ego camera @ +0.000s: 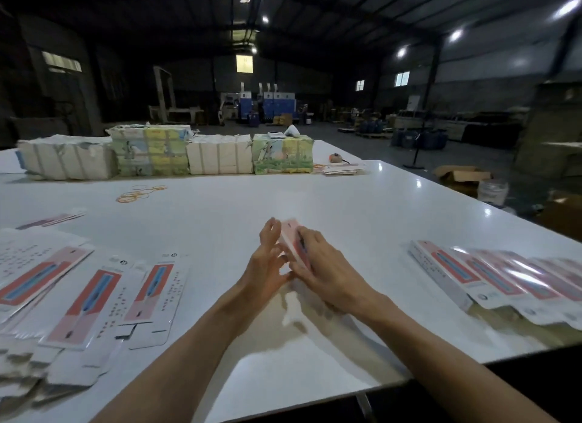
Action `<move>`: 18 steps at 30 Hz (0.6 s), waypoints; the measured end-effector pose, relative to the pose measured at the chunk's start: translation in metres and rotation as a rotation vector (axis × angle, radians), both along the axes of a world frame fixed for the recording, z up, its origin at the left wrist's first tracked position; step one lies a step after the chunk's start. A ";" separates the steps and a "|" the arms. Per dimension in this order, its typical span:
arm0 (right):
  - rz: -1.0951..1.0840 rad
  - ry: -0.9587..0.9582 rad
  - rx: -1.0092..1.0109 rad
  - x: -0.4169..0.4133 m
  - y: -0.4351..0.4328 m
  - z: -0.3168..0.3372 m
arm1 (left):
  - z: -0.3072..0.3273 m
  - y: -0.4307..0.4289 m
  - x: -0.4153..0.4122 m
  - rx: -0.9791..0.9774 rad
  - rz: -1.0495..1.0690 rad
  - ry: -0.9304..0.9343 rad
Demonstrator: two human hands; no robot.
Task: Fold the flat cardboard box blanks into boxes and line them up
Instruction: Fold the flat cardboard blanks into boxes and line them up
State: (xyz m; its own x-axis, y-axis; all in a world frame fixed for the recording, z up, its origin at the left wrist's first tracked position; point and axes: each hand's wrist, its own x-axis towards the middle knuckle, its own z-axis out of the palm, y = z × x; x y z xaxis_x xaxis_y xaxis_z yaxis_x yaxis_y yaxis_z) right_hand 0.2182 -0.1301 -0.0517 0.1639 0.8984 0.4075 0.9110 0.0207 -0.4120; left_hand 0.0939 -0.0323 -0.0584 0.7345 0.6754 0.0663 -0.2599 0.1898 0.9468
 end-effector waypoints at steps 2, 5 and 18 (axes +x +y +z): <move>-0.107 0.006 0.009 0.019 -0.015 0.001 | -0.007 0.002 0.005 0.111 -0.014 0.069; -0.302 -0.014 -0.064 0.056 -0.042 0.009 | -0.016 0.009 0.007 0.185 -0.070 0.085; -0.670 -0.327 -0.263 0.142 -0.126 0.007 | -0.017 0.003 0.000 0.417 -0.250 0.137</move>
State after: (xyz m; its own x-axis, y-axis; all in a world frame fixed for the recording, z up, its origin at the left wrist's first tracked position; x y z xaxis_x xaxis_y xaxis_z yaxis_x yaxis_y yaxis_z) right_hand 0.3598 -0.2558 -0.0448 0.6127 0.7241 0.3165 0.7706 -0.6363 -0.0359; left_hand 0.0935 -0.0289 -0.0752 0.8911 0.4146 0.1846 -0.1226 -0.1716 0.9775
